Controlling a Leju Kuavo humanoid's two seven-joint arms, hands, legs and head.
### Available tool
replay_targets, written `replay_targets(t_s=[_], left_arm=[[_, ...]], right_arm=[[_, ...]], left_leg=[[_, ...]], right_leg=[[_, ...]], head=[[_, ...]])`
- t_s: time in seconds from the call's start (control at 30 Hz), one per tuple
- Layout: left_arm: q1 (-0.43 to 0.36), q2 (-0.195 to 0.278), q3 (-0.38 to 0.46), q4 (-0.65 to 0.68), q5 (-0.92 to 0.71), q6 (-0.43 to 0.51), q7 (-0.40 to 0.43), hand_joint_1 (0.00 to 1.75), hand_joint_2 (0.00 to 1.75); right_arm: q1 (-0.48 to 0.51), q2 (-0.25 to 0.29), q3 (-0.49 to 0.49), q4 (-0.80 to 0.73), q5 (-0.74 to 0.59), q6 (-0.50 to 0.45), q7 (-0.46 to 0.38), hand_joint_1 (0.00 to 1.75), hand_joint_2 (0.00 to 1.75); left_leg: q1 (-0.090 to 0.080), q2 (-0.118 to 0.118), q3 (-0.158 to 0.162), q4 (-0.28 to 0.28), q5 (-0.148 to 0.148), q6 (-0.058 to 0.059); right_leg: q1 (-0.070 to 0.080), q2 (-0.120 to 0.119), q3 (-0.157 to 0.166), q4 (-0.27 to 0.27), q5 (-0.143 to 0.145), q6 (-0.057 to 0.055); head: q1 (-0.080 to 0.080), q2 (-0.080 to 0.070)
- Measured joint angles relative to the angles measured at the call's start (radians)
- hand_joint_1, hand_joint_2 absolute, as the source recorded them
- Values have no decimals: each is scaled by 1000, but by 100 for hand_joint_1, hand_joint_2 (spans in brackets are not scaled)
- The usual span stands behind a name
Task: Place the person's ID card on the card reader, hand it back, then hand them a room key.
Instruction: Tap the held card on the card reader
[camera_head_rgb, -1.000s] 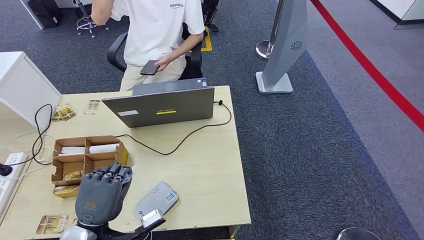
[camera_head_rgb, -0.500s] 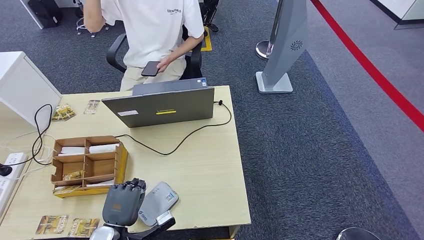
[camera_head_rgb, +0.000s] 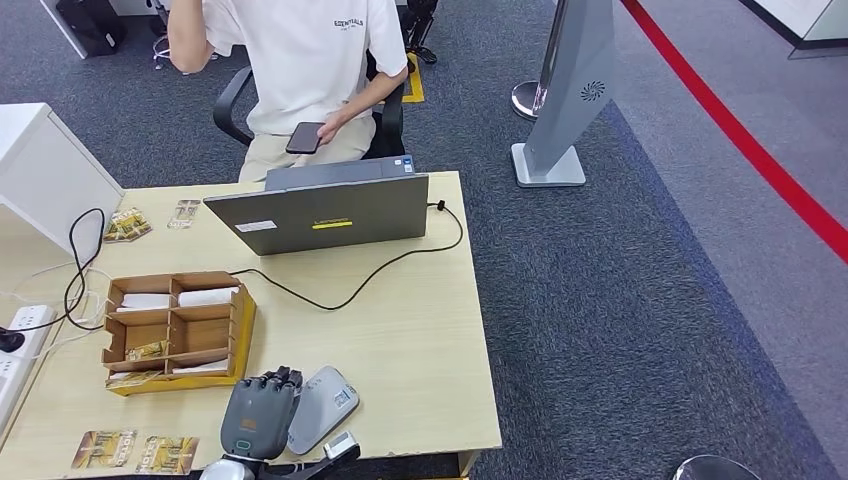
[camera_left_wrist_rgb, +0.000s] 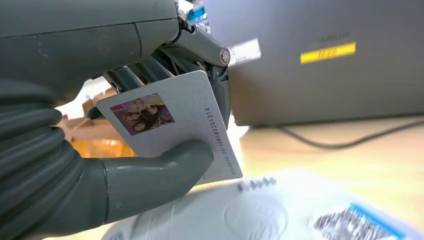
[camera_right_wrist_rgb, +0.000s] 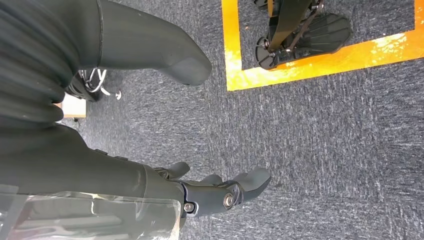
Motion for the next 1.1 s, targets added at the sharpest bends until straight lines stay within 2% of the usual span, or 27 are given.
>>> replay_targets(t_s=[0.23,0.43,0.73,1.1], left_arm=[[26,-32,37,-122,-53,20,-65,175,175],[43,-54,70,-197,-64,21,-82,175,175],[56,-76,87,-209,-57,21,-130,175,175],[74,-89,68,-209,-72,21,-132,175,175]], right_arm=[[0,0,0,0,4,-1,1,0,175],[0,2,0,0,6,-1,1,0,175],[0,4,0,0,10,-1,3,0,175],[0,9,0,0,10,-2,3,0,175]], left_leg=[[0,-1,0,0,0,0],[0,-1,0,0,0,0],[0,-1,0,0,0,0],[0,-1,0,0,0,0]], right_leg=[[0,0,0,0,0,0],[0,0,0,0,0,0],[0,-1,0,0,0,0],[0,-1,0,0,0,0]], head=[[0,0],[0,0],[0,0],[0,0]])
